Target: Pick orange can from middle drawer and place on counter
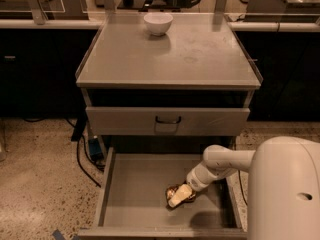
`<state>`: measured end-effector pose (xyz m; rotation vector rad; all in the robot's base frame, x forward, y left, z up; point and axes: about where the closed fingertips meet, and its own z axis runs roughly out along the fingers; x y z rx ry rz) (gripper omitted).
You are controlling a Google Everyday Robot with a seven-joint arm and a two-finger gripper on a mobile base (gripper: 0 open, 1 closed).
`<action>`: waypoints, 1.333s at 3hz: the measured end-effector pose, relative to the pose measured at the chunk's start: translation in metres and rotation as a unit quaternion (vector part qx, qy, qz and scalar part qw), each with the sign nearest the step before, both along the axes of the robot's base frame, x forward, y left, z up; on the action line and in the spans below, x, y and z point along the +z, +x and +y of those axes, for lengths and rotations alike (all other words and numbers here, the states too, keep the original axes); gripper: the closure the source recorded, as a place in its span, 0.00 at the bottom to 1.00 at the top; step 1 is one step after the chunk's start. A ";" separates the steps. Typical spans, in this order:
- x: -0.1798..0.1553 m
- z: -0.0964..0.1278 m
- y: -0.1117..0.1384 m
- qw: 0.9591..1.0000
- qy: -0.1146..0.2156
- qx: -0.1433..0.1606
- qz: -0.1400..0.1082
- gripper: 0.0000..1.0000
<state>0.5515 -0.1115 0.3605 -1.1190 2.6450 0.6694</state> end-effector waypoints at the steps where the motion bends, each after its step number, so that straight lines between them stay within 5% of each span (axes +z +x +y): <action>1: 0.003 0.036 0.016 0.997 -0.015 0.081 0.002 0.00; 4: 0.003 0.026 0.007 0.997 -0.019 0.077 0.010 0.00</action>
Offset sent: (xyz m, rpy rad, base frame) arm 0.0136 0.0236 0.0019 -0.0271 -0.0025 0.1212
